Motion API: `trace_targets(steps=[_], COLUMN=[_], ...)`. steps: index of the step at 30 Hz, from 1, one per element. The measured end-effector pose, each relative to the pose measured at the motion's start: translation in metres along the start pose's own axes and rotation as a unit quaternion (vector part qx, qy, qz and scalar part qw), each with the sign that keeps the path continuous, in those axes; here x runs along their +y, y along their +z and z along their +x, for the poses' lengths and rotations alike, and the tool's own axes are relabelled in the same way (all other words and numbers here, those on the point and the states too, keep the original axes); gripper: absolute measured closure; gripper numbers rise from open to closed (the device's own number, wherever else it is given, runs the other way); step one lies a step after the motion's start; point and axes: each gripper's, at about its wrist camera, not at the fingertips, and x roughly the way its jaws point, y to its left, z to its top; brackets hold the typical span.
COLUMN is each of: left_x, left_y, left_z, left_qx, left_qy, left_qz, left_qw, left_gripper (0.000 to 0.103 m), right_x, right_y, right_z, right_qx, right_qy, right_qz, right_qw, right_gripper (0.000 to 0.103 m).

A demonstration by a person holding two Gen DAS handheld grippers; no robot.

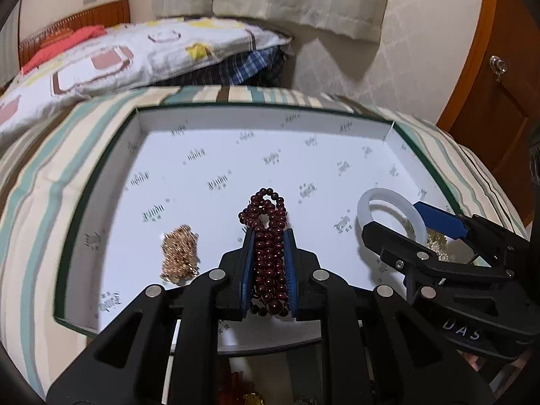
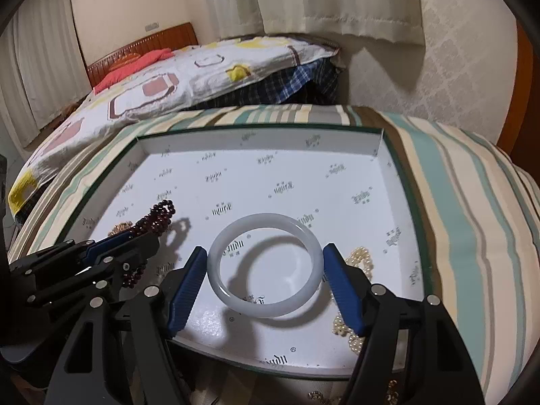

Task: Organize jewelry
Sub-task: 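Lower the bracelet and bangle into the green box and open both tools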

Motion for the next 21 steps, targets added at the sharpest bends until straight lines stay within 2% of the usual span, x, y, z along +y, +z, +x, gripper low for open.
trace_targets(steps=[2, 10, 12, 17, 21], left_x=[0.002, 0.003, 0.004, 0.012, 0.013], left_y=[-0.001, -0.001, -0.001, -0.001, 0.0], left_z=[0.004, 0.003, 0.002, 0.0, -0.005], left_qx=[0.012, 0.011, 0.01, 0.005, -0.002], left_qy=[-0.004, -0.01, -0.011, -0.01, -0.015], left_qz=[-0.006, -0.007, -0.008, -0.023, -0.028], left_qw=[0.9999, 0.9999, 0.9999, 0.9997, 0.9995], left_gripper=[0.086, 0.078, 0.074, 0.053, 0.05], right_x=[-0.002, -0.004, -0.005, -0.009, -0.008], right_y=[-0.001, -0.002, -0.002, -0.001, 0.001], right_z=[0.004, 0.009, 0.008, 0.007, 0.002], right_qx=[0.008, 0.019, 0.019, 0.015, 0.003], right_qy=[0.002, 0.002, 0.004, 0.009, 0.007], right_qz=[-0.002, -0.004, -0.004, 0.003, 0.003], right_qw=[1.0, 1.0, 1.0, 1.0, 1.0], right_gripper=[0.034, 0.034, 0.034, 0.033, 0.033])
